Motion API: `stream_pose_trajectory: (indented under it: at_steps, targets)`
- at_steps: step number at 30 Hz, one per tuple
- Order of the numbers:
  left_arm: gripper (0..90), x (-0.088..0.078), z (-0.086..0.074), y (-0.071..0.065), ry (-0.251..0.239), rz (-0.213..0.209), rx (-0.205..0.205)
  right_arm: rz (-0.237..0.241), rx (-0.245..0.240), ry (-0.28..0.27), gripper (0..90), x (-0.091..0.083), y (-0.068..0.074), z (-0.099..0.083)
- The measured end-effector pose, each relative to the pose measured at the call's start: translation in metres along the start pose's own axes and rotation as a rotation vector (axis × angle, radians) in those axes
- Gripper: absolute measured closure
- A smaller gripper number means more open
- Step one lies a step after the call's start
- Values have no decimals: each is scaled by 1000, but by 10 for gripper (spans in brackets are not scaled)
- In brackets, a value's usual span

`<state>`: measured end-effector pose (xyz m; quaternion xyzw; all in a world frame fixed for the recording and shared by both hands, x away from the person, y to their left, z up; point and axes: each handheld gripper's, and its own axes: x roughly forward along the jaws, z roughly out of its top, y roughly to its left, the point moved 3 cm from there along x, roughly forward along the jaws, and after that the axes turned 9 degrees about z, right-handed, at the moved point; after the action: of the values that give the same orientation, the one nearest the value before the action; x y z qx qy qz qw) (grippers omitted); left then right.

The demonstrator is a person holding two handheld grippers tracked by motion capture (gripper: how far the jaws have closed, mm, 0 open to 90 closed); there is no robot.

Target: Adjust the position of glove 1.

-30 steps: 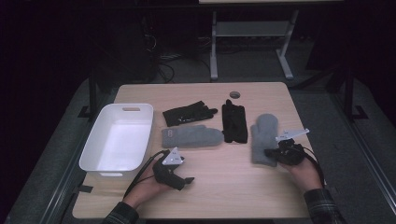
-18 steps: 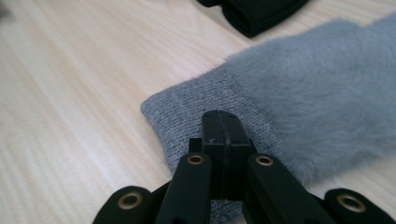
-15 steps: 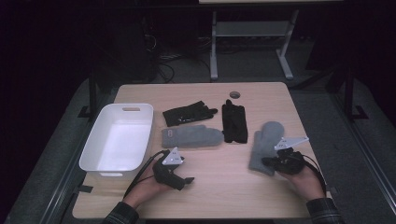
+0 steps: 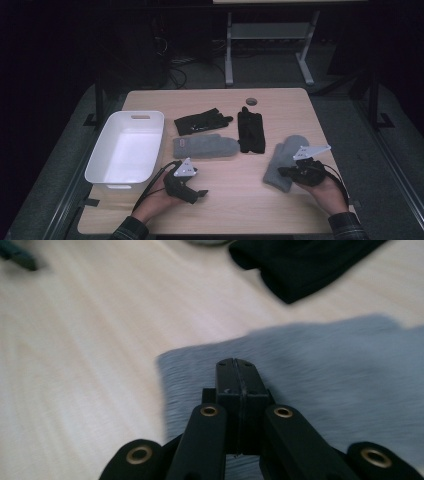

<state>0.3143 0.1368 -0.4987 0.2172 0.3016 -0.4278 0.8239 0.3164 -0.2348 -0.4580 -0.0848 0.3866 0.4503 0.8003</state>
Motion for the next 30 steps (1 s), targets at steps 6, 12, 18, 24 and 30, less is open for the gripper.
stream_pose_trajectory:
  at_steps: [6, 12, 18, 24, 30]
  targets:
    - [121, 0, 0, 0, 2, 0, -1, -62, 20, -42, 900, -7, -30, 11]
    - [121, 0, 0, 0, 5, 1, 3, -128, 61, -28, 900, -8, -65, 13]
    - [121, 0, 0, 1, 10, 1, 11, -105, 98, 34, 900, 6, -72, 0]
    - [121, 0, 1, 0, 4, 0, 1, -90, 87, 51, 900, 10, -58, -1]
    - [121, 0, 0, 1, 7, 0, 8, -53, 83, 54, 900, 16, -35, -1]
